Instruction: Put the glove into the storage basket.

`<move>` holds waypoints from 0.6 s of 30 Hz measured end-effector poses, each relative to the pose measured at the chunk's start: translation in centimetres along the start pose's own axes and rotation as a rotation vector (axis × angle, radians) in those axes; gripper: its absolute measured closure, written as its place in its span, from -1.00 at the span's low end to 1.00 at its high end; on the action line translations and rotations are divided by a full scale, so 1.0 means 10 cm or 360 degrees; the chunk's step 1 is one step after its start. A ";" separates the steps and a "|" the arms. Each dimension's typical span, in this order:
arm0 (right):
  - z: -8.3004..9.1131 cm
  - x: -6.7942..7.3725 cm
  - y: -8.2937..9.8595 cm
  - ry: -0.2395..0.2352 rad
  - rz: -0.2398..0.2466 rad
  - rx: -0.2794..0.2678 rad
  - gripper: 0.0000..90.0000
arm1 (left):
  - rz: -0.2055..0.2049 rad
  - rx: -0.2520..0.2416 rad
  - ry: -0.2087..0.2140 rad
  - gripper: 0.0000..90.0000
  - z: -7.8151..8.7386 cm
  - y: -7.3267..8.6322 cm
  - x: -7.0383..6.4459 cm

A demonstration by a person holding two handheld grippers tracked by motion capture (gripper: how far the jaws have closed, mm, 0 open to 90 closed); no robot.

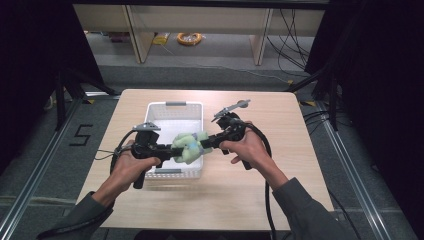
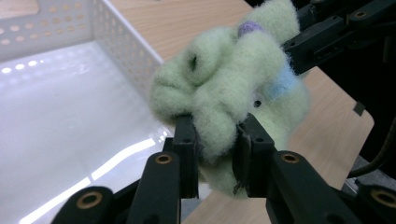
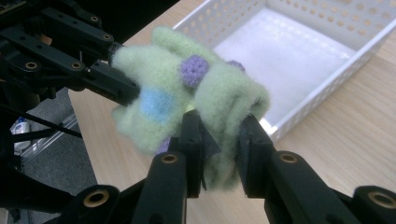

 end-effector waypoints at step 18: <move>-0.72 -0.18 -0.26 0.0003 -0.0085 0.0127 0.67 | 0.0132 0.0165 -0.0129 0.61 -0.13 0.21 0.72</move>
Point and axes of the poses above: each handheld gripper's, and its own axes: z roughly backward along the jaws, y roughly out of its underside, x roughly to its left, the point moved 9 cm from there along -z, roughly forward along the jaws, and after that the axes turned 8 degrees about -y, right-handed, at the moved point
